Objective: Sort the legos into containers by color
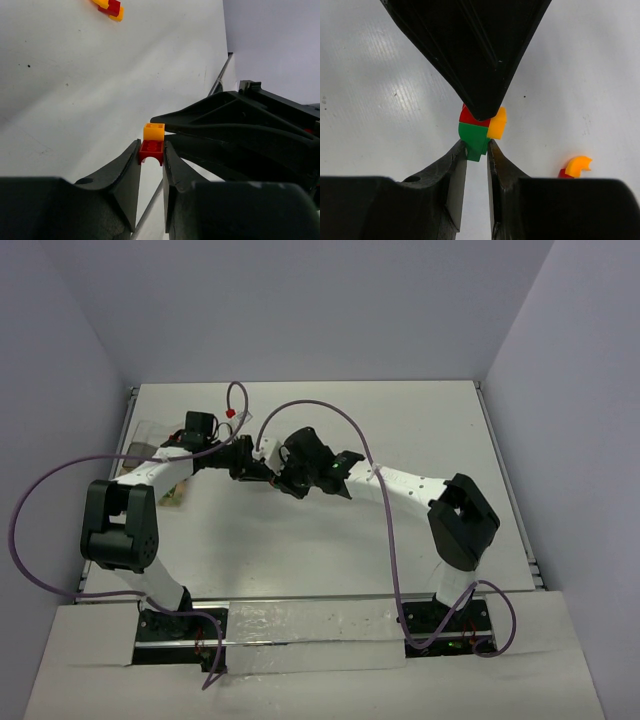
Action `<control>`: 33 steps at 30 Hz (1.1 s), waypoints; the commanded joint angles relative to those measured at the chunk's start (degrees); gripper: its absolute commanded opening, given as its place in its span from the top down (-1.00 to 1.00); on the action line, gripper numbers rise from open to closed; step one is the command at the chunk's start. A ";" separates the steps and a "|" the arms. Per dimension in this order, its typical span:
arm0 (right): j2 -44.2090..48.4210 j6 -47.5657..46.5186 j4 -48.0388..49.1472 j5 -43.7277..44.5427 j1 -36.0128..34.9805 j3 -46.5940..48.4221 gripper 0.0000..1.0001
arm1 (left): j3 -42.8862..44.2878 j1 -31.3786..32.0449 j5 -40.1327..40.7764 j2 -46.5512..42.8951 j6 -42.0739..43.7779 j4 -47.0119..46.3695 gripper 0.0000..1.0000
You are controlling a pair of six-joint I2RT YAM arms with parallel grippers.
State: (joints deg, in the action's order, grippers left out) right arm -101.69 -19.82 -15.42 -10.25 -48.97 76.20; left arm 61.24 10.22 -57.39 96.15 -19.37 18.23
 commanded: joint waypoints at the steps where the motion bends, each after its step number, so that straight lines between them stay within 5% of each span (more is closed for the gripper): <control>1: 3.75 -0.14 4.00 3.60 1.35 0.67 1.00 | 0.97 -0.87 2.10 0.96 9.69 8.26 1.00; 12: 3.34 0.57 4.73 4.12 3.96 1.69 1.00 | -2.35 -6.38 3.06 -0.58 14.92 12.77 1.00; 17: 3.60 0.48 4.70 4.19 4.50 1.24 1.00 | 3.41 -12.44 6.23 -2.66 17.81 14.97 1.00; 23: 3.28 1.67 4.70 3.15 4.59 1.11 1.00 | 18.57 -20.26 28.75 -1.98 18.58 11.77 0.97; 33: 3.21 2.23 4.00 2.65 4.63 1.27 1.00 | 27.55 -24.81 40.74 8.85 22.31 5.94 0.81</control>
State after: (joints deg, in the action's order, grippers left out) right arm -101.36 -18.34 -13.11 -7.15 -44.42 76.07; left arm 84.67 -13.66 -22.21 99.59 0.98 25.96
